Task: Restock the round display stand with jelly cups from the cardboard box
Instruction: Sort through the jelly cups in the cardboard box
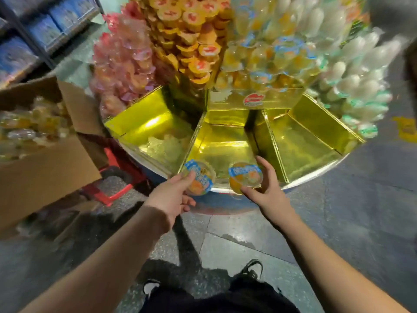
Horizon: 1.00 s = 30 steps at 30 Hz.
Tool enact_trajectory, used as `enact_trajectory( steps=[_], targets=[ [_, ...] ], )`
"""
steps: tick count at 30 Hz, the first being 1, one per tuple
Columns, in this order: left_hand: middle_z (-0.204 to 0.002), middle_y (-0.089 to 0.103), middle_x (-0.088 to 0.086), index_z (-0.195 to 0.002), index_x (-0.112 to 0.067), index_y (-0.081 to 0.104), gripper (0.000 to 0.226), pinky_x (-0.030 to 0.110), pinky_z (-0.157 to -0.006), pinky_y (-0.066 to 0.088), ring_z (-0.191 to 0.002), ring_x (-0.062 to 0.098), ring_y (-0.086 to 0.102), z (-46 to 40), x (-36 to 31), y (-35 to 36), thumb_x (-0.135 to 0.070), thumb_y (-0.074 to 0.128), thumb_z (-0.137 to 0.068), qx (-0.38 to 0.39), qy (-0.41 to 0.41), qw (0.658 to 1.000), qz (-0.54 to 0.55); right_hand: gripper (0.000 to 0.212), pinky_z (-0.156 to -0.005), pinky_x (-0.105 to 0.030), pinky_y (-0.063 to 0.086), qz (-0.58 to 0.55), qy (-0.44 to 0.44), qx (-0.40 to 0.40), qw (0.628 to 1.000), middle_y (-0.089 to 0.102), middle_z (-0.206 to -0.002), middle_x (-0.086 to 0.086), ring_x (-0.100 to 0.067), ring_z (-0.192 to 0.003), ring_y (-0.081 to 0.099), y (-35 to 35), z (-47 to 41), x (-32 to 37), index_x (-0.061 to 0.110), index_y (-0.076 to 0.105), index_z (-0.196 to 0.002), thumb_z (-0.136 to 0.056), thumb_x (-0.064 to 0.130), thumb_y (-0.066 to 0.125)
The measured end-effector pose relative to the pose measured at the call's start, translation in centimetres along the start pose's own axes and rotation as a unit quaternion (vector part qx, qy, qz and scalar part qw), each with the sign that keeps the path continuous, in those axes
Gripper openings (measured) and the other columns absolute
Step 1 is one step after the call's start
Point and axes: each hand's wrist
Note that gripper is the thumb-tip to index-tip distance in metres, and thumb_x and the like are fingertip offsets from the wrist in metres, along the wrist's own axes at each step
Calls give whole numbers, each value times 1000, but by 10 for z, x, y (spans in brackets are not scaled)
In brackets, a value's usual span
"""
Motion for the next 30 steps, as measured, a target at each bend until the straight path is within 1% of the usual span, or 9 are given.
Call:
enact_trajectory(
  steps=[3, 7, 11, 15, 19, 22, 25, 28, 30],
  targets=[
    [-72, 63, 3, -108, -17, 57, 20, 20, -41, 31, -42, 12, 46, -13, 7, 98, -34, 54, -99, 42, -21, 999, -7, 78, -108, -39, 45, 3, 16, -26, 1000, 55, -135, 6, -10, -115, 62, -92, 4, -18, 49, 36, -129, -74, 27, 86],
    [-59, 64, -3, -98, -18, 54, 18, 20, -43, 29, -41, 11, 46, -34, 13, 208, -35, 53, -99, 97, -51, 994, -13, 73, -105, -31, 45, 12, 36, -82, 996, 56, -131, 13, 4, -103, 64, -197, 3, -39, 41, 35, -134, -83, 13, 79],
    [-64, 63, 2, -91, -15, 55, 23, 14, -34, 30, -35, 10, 44, -70, 7, 285, -36, 53, -100, 95, -60, 993, -29, 78, -109, -35, 41, 39, 52, -144, 987, 51, -136, 15, -9, -118, 59, -267, -17, -57, 45, 31, -138, -82, 25, 81],
    [-76, 61, 6, -89, -12, 60, 34, 15, -36, 31, -36, 8, 42, -112, -4, 334, -43, 49, -101, 92, -106, 989, -44, 82, -101, -26, 42, 55, 55, -186, 979, 50, -139, 4, -13, -116, 59, -303, -56, -60, 27, 28, -150, -84, 23, 78],
    [-89, 59, 6, -90, -14, 60, 38, 19, -43, 32, -52, 11, 38, -162, -19, 369, -46, 43, -103, 75, -118, 988, -65, 79, -88, -16, 36, 98, 56, -178, 977, 53, -135, 4, -8, -112, 55, -328, -110, -66, 21, 31, -151, -87, 25, 75],
    [-90, 57, 5, -91, -15, 60, 39, 16, -40, 34, -57, 12, 36, -207, -25, 388, -47, 41, -103, 51, -103, 992, -54, 78, -82, -9, 31, 136, 59, -173, 974, 52, -140, -3, -5, -111, 49, -341, -155, -71, 16, 33, -150, -86, 23, 76],
    [-85, 57, 7, -94, -11, 60, 34, 17, -40, 31, -53, 12, 40, -256, -25, 402, -41, 47, -103, 25, -97, 995, -18, 80, -87, -9, 30, 162, 67, -164, 971, 49, -144, -5, -6, -117, 47, -353, -205, -84, 12, 33, -150, -85, 24, 78],
    [-76, 56, 9, -109, -8, 61, 24, 15, -34, 30, -37, 12, 44, -307, -19, 409, -30, 58, -100, -25, -97, 995, -10, 80, -91, -19, 34, 194, 80, -148, 967, 48, -145, -6, -18, -128, 50, -359, -253, -100, 13, 33, -150, -85, 30, 77],
    [-70, 55, 5, -111, -14, 62, 18, 17, -37, 32, -42, 13, 43, -340, -15, 413, -27, 62, -98, -51, -115, 992, -22, 77, -89, -20, 34, 209, 84, -135, 965, 49, -144, -4, -20, -129, 50, -360, -281, -110, 15, 35, -149, -86, 32, 76]
  ],
)
Point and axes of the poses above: each hand's wrist, its own z-axis away from the middle knuckle, its own y-axis out of the palm, x = y × z
